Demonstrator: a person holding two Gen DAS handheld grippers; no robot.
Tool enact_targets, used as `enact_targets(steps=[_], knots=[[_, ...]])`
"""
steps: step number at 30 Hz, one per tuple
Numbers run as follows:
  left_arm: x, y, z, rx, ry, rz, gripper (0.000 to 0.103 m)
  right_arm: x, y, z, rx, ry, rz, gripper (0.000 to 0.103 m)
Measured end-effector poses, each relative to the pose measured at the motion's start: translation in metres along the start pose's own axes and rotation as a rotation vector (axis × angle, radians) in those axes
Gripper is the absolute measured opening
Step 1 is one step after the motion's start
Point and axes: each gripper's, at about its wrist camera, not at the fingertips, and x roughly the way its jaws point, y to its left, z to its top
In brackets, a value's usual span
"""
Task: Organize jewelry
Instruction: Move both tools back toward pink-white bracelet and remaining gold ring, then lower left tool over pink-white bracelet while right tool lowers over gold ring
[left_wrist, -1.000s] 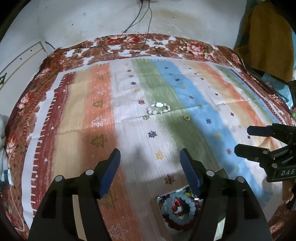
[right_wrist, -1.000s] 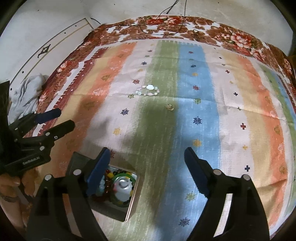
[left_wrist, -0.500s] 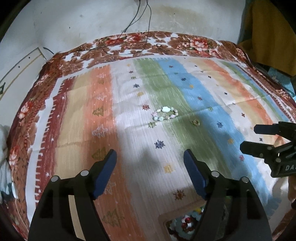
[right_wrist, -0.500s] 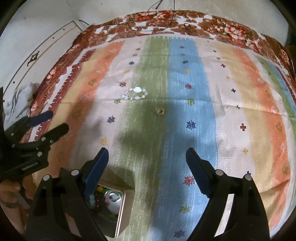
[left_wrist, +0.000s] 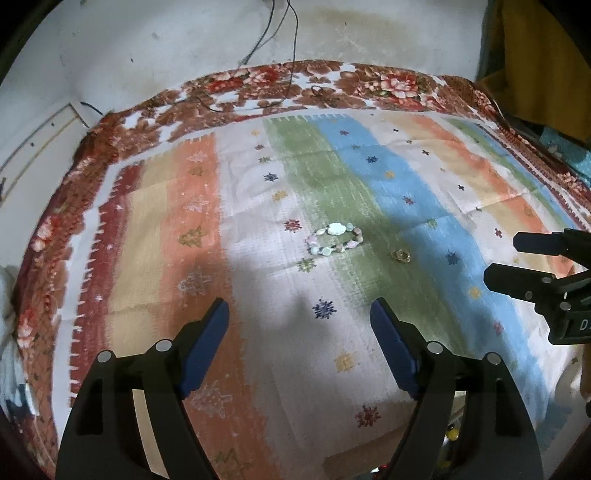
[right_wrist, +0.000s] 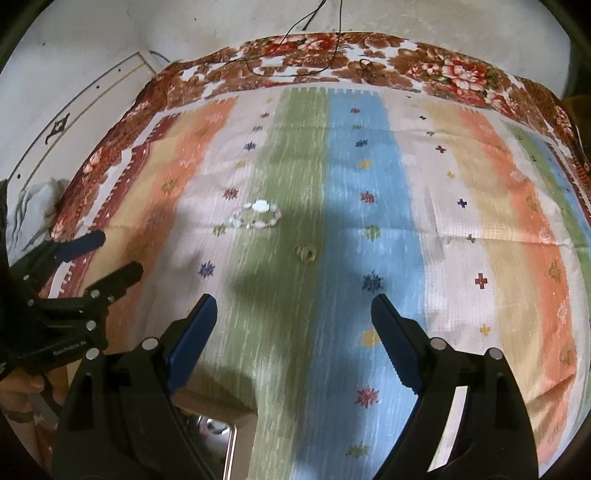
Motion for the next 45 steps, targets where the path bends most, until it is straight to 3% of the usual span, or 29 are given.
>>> enact_targets(steps=[3, 19, 23, 45], knots=[[0.012, 0.009, 0.003, -0.057, 0.035, -0.049, 0.078, 0.004, -0.004, 0.003, 0.024, 0.003, 0.008, 0.085], [0.049, 0.014, 0.024, -0.045, 0.069, -0.015, 0.078, 0.037, -0.005, 0.019, 0.015, 0.052, -0.002, 0.085], [0.056, 0.018, 0.033, -0.078, 0.083, -0.056, 0.078, 0.043, -0.006, 0.023, 0.015, 0.059, 0.001, 0.085], [0.115, 0.021, 0.060, -0.078, 0.202, -0.079, 0.077, 0.098, -0.013, 0.034, 0.016, 0.150, -0.020, 0.084]])
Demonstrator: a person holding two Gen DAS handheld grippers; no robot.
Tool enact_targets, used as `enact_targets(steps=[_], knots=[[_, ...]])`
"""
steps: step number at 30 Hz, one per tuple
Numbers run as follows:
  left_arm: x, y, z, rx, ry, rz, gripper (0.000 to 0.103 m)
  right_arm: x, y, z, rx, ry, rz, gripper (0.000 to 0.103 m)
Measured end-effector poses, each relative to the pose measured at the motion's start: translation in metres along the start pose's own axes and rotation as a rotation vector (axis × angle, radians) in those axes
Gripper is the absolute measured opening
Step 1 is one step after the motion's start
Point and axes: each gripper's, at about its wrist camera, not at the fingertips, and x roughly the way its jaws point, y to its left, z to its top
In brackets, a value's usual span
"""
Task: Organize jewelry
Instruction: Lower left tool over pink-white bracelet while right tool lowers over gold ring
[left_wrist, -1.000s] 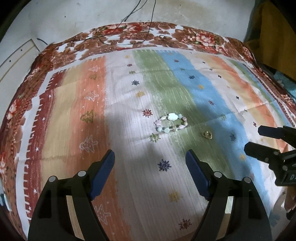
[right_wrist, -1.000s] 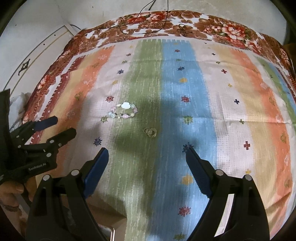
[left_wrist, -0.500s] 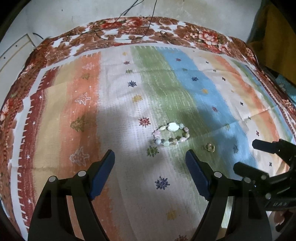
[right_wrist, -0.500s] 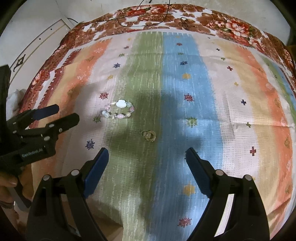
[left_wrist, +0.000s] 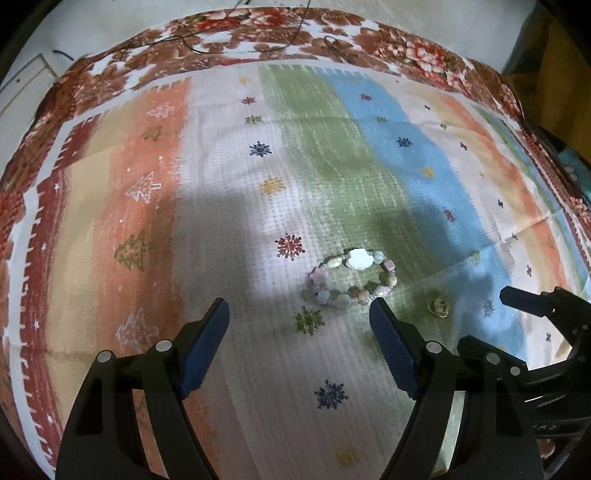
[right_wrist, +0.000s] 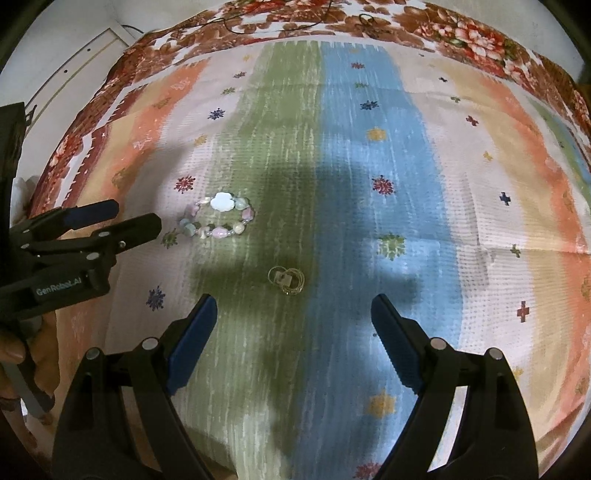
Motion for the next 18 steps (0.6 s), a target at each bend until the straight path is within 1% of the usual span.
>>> enact_targets(steps=[6, 7, 8, 9, 11, 13, 18], knots=[[0.012, -0.001, 0.007, 0.003, 0.008, 0.018, 0.076, 0.009, 0.000, 0.004, -0.004, 0.014, -0.006, 0.084], [0.014, -0.001, 0.009, 0.004, 0.011, 0.022, 0.076, 0.010, 0.000, 0.004, -0.005, 0.016, -0.006, 0.083], [0.016, -0.002, 0.010, 0.004, 0.015, 0.022, 0.076, 0.012, 0.000, 0.005, -0.006, 0.019, -0.005, 0.078], [0.017, -0.002, 0.011, 0.004, 0.019, 0.022, 0.076, 0.013, 0.001, 0.005, -0.007, 0.023, -0.004, 0.077], [0.021, -0.002, 0.012, 0.004, 0.026, 0.021, 0.076, 0.017, 0.001, 0.005, -0.007, 0.030, -0.006, 0.076], [0.027, -0.004, 0.014, 0.009, 0.035, 0.018, 0.073, 0.020, 0.001, 0.006, -0.007, 0.034, -0.010, 0.076], [0.037, -0.007, 0.017, 0.030, 0.049, 0.013, 0.072, 0.030, 0.000, 0.009, -0.008, 0.049, -0.021, 0.076]])
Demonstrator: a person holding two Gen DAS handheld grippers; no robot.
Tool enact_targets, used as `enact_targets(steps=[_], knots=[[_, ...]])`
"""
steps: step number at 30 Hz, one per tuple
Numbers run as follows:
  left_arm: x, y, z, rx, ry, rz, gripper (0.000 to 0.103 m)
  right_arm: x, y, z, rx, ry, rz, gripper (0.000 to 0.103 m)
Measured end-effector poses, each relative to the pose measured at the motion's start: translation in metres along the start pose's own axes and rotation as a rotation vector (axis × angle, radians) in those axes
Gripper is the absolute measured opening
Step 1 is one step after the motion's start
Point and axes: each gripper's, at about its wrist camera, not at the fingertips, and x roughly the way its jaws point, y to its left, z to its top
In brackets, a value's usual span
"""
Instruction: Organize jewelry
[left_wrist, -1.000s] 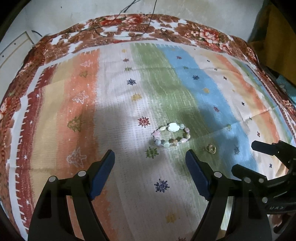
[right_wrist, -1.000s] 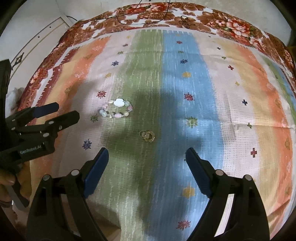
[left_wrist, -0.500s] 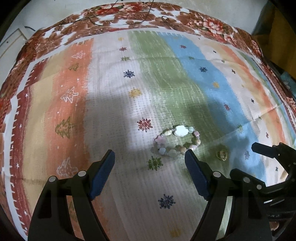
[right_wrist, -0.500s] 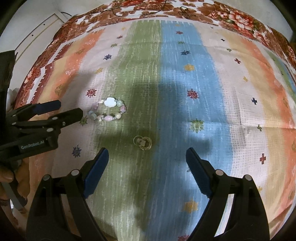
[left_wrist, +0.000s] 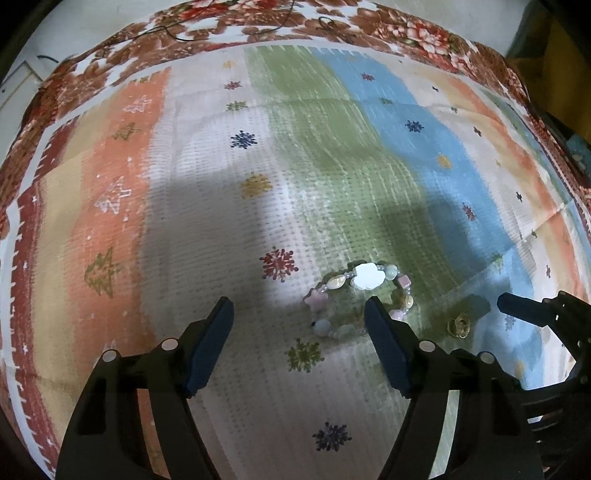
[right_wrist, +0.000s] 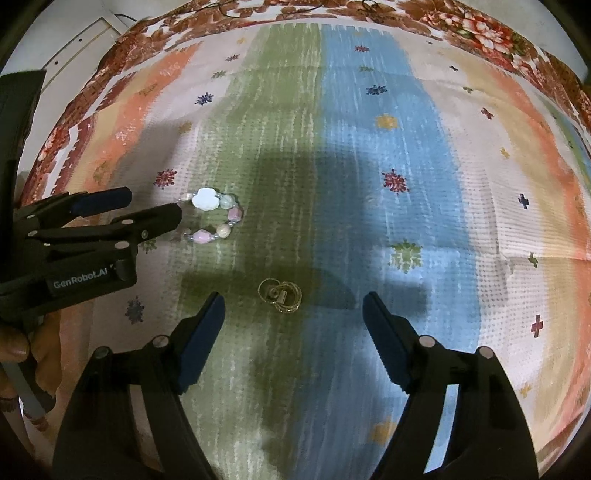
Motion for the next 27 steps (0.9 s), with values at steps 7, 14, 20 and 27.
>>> enact_targets(steps=[7, 14, 20, 27], knots=[[0.013, -0.008, 0.001, 0.065, 0.021, 0.035, 0.070, 0.012, 0.000, 0.002, -0.002, 0.018, -0.012, 0.076], [0.015, -0.002, 0.003, 0.060, 0.002, 0.049, 0.059, 0.019, 0.003, 0.010, 0.009, 0.026, -0.019, 0.074], [0.016, 0.002, 0.002, 0.066, -0.002, 0.059, 0.044, 0.021, 0.003, 0.011, 0.002, 0.053, -0.034, 0.055], [0.016, 0.006, 0.000, 0.065, -0.005, 0.058, 0.019, 0.021, 0.005, 0.009, -0.001, 0.065, -0.011, 0.040]])
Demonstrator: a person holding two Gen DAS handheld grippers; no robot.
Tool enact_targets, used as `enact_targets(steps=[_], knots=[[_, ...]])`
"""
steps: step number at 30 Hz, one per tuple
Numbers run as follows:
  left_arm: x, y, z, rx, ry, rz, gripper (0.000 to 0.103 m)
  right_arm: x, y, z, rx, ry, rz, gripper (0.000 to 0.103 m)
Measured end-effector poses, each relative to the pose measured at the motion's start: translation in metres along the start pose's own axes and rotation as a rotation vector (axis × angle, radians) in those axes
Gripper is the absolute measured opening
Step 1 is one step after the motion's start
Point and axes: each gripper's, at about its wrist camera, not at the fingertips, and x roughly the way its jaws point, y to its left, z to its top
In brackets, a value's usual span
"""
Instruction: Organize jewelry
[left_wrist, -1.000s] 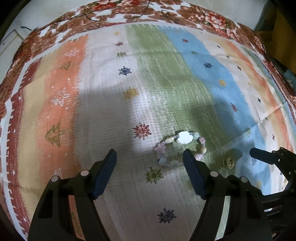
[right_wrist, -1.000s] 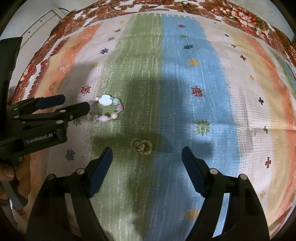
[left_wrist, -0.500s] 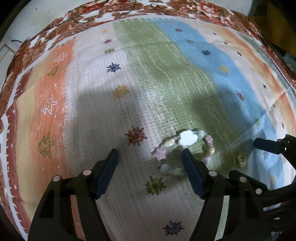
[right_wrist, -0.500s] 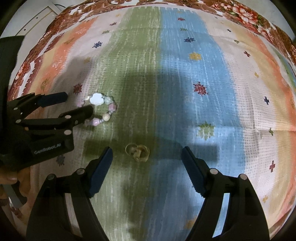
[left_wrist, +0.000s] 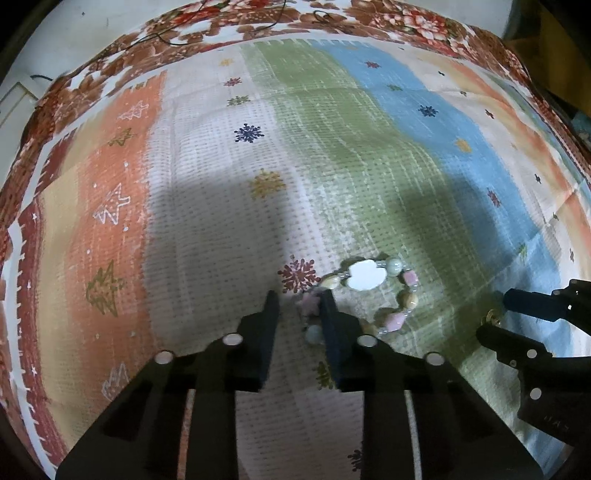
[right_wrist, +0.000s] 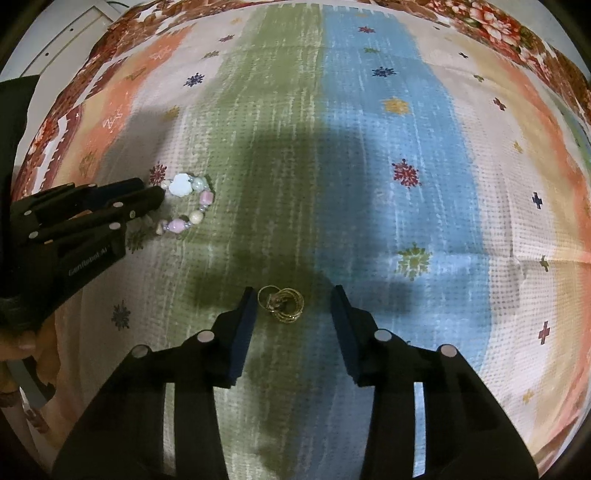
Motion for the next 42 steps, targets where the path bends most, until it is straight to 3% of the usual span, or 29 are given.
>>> enact_targets(steps=[4, 15, 19, 30, 33, 35, 37, 42], knots=[[0.000, 0.003, 0.000, -0.012, -0.003, -0.010, 0.013, -0.001, -0.002, 0.000, 0.010, 0.003, 0.010, 0.025], [-0.011, 0.015, -0.003, -0.070, 0.003, -0.050, 0.013, -0.011, -0.005, -0.004, 0.004, 0.001, 0.033, 0.022], [-0.023, 0.019, -0.006, -0.089, -0.006, -0.064, 0.013, -0.020, -0.004, -0.004, 0.007, -0.014, 0.038, 0.011], [-0.064, 0.016, -0.013, -0.101, -0.057, -0.068, 0.013, -0.030, 0.001, -0.009, -0.001, -0.029, 0.053, 0.008], [-0.068, 0.014, -0.014, -0.099, -0.063, -0.067, 0.013, -0.032, 0.000, -0.008, -0.002, -0.034, 0.049, 0.010], [-0.068, 0.013, -0.013, -0.099, -0.065, -0.067, 0.013, -0.031, 0.001, -0.008, -0.018, -0.031, 0.034, 0.027], [-0.068, 0.012, -0.013, -0.094, -0.064, -0.070, 0.013, -0.029, 0.002, -0.007, -0.031, -0.034, 0.025, 0.038], [-0.071, 0.009, -0.011, -0.086, -0.072, -0.078, 0.013, -0.017, 0.003, -0.003, -0.041, -0.021, 0.015, 0.040]])
